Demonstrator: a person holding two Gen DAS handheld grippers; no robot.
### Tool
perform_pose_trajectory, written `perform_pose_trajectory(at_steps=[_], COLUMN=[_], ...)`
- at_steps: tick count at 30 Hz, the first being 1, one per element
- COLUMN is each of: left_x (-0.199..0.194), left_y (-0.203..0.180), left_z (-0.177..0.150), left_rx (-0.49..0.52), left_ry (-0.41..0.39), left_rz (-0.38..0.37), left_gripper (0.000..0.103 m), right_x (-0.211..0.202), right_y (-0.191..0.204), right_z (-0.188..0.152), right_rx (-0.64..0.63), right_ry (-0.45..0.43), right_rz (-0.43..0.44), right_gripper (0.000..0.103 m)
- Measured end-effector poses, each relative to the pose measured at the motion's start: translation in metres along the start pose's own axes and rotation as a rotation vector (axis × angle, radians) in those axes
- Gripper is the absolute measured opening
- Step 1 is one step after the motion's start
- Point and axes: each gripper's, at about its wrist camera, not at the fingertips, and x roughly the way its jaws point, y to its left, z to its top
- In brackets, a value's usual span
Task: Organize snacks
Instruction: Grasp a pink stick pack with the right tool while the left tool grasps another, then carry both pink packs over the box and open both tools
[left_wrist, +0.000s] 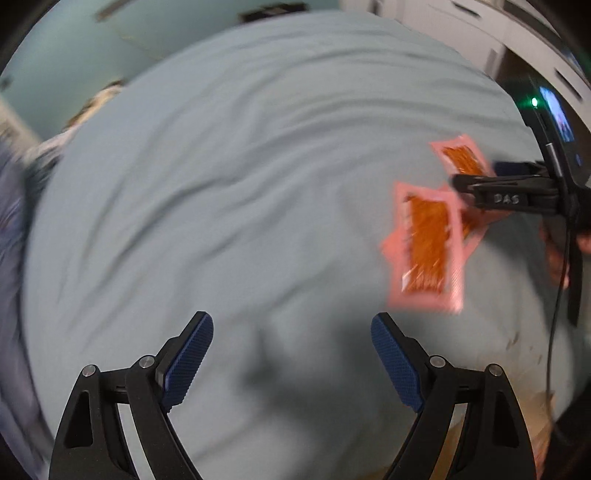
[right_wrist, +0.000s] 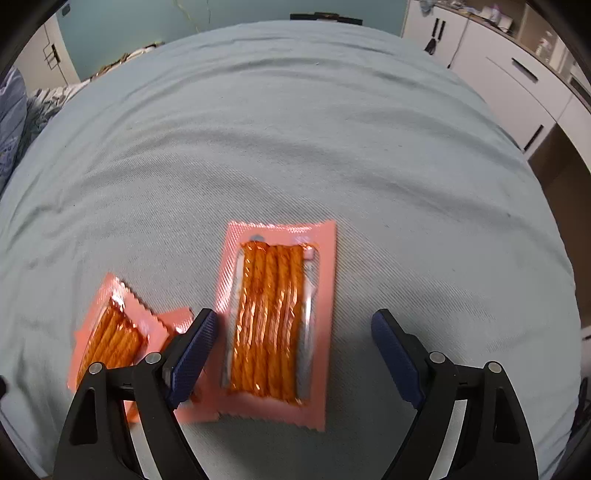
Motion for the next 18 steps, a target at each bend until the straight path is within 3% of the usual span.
perform_pose_trajectory(at_steps=[3,6,8,9,12,13,14,16,18], left_x=[0.018,0.029,0.039,0.049,0.071,0.071,0.068,0.06,0.049], left_y=[-0.033,-0.062,-0.08,-0.088,-0.092,-0.089,-0.086,-0.078,-0.065], left_z=[0.036,0.055,0.062,0.064,0.065,0.066,0.066,0.067,0.065], left_rx=[0.11,0.181,0.218,0.225,0.158,0.123,0.095,0.05,-0.014], left_ry=[0.042,0.067,0.105,0.148,0.241,0.238,0.229,0.216,0.207], left_rz=[-0.051,-0.092,-0.118,-0.116,-0.132,-0.143,-0.154,-0.167,-0.183], left_gripper=[0.089,0.089,0.089,0.089,0.092,0.09,0.076,0.061,0.035], right_x=[0.005,0.0,0.0,-0.001,-0.003,-0.003,-0.003,-0.008,-0.016], right_y=[0.002,0.003,0.0,-0.002,-0.013,-0.019,-0.025,-0.035,-0.047], right_z=[0.003,0.004,0.005,0.004,0.005,0.006,0.006,0.003,-0.002], right_rx=[-0.003,-0.019,-0.01,0.004,0.056,0.074,0.093,0.134,0.18], right_ry=[-0.003,-0.035,-0.037,-0.045,-0.042,-0.039,-0.036,-0.034,-0.041], right_rz=[0.0,0.005,0.017,0.017,0.067,0.081,0.093,0.112,0.151], right_gripper=[0.08,0.051,0.047,0.031,0.031,0.031,0.031,0.031,0.031])
